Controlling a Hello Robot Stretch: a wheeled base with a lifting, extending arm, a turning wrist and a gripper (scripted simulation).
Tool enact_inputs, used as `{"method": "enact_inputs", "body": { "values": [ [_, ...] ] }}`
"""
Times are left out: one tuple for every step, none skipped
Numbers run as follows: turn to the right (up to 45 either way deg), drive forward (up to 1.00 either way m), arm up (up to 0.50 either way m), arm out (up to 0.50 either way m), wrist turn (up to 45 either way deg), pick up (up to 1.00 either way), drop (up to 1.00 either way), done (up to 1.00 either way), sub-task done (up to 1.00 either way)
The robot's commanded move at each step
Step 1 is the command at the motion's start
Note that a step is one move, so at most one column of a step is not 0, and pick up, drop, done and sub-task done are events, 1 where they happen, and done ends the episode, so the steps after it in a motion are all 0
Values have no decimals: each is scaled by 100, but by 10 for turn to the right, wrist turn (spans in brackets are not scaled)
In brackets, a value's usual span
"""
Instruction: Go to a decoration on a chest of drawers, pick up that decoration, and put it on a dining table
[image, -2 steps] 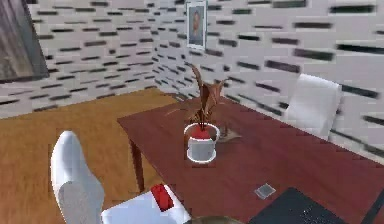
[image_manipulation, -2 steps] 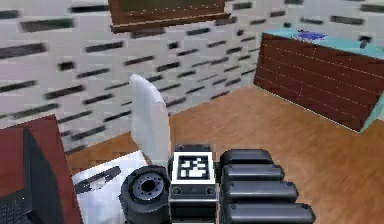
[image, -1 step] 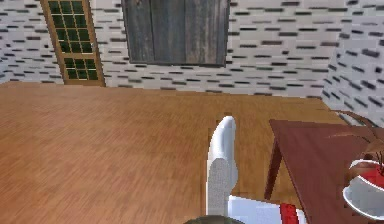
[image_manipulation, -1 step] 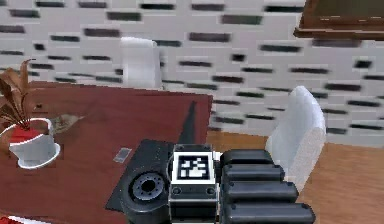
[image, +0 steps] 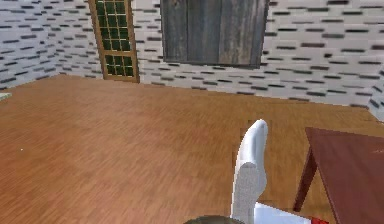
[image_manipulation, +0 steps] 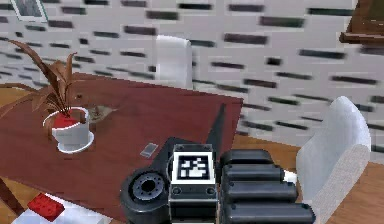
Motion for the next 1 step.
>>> {"method": "enact_inputs", "body": {
  "values": [
    [0, 0, 0, 48, 0, 0, 0, 0, 0]
  ]
}}
